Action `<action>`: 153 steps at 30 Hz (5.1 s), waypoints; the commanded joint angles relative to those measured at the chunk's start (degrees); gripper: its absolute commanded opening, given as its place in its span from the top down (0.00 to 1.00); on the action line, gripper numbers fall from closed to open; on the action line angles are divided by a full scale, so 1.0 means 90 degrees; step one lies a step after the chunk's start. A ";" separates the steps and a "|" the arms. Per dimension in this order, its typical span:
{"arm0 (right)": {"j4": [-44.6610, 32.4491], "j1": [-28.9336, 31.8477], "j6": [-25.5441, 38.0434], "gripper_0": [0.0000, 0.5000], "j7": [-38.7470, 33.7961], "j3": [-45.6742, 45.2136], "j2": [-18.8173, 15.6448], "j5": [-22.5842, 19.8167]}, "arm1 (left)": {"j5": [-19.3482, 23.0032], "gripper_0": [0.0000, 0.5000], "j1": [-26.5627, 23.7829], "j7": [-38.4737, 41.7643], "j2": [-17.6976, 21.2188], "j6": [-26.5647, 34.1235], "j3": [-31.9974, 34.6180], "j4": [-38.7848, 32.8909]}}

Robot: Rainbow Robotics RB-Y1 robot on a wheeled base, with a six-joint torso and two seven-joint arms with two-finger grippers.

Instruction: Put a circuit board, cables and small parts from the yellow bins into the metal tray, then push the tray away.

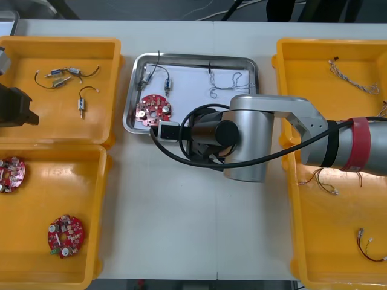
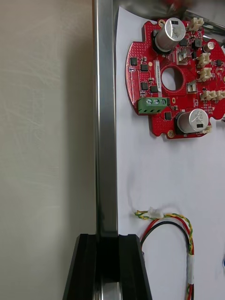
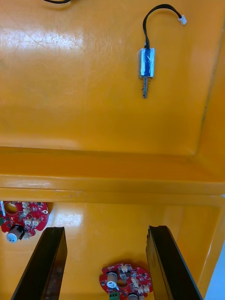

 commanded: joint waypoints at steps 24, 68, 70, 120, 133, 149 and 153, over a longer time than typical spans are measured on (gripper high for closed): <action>0.1095 -0.0573 -0.1373 1.00 0.0746 -0.0026 -0.0180 0.0428 | -0.0054 0.00 0.0082 -0.0618 0.0303 0.0046 0.0187 -0.0163; 0.2091 -0.0748 -0.2711 1.00 0.1654 -0.0026 -0.0190 0.0711 | -0.0054 0.00 0.0082 -0.0618 0.0303 0.0046 0.0187 -0.0163; 0.2110 -0.0748 -0.2711 1.00 0.1664 -0.0026 -0.0190 0.0711 | -0.0054 0.00 0.0082 -0.0618 0.0303 0.0046 0.0187 -0.0163; -0.0810 0.0287 0.3051 0.00 0.0873 -0.2624 -0.0307 -0.1516 | -0.0054 0.00 0.0082 -0.0618 0.0303 0.0046 0.0187 -0.0163; -0.1903 0.1068 0.4633 0.00 -0.0621 -0.4167 -0.0561 -0.2092 | -0.0054 0.00 0.0082 -0.0618 0.0303 0.0046 0.0187 -0.0163; -0.2763 0.2259 0.5967 0.00 -0.2144 -0.6364 -0.0942 -0.3205 | -0.0054 0.00 0.0082 -0.0618 0.0303 0.0046 0.0187 -0.0163; -0.2978 0.2591 0.5967 0.00 -0.2359 -0.6901 -0.1108 -0.3439 | -0.0054 0.00 0.0082 -0.0618 0.0303 0.0046 0.0187 -0.0163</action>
